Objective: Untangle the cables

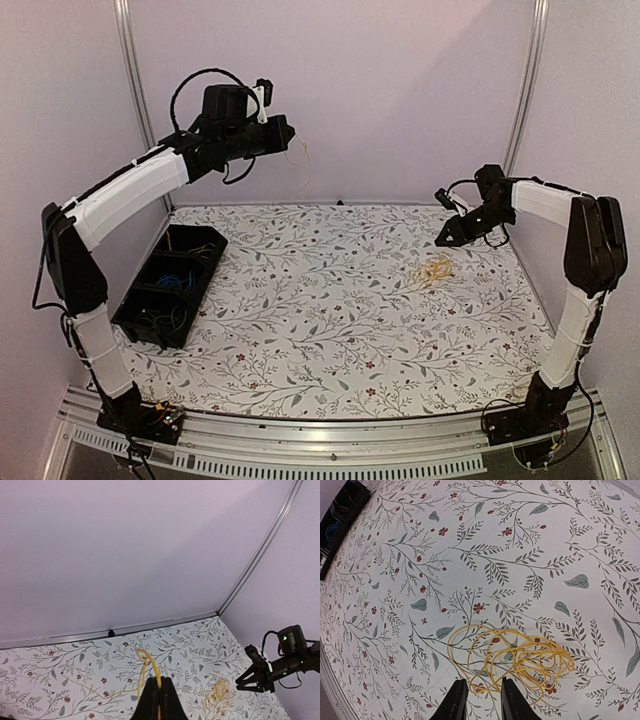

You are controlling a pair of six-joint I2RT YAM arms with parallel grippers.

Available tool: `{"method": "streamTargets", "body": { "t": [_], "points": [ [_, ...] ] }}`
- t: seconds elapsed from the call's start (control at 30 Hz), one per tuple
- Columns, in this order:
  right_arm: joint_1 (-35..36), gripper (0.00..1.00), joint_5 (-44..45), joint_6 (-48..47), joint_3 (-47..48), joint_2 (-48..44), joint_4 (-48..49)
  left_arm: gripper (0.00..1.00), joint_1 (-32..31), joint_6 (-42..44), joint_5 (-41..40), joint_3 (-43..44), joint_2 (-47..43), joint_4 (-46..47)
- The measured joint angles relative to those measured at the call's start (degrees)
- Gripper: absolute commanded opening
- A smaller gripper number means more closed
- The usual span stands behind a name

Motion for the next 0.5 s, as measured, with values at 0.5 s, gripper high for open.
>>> {"method": "streamTargets", "body": {
  "t": [0.5],
  "points": [
    [0.0,0.29,-3.0,-1.1,-5.6,-3.8,-0.7,0.0,15.7,2.9,-0.9,-1.9,-3.4,-10.3]
  ]
}}
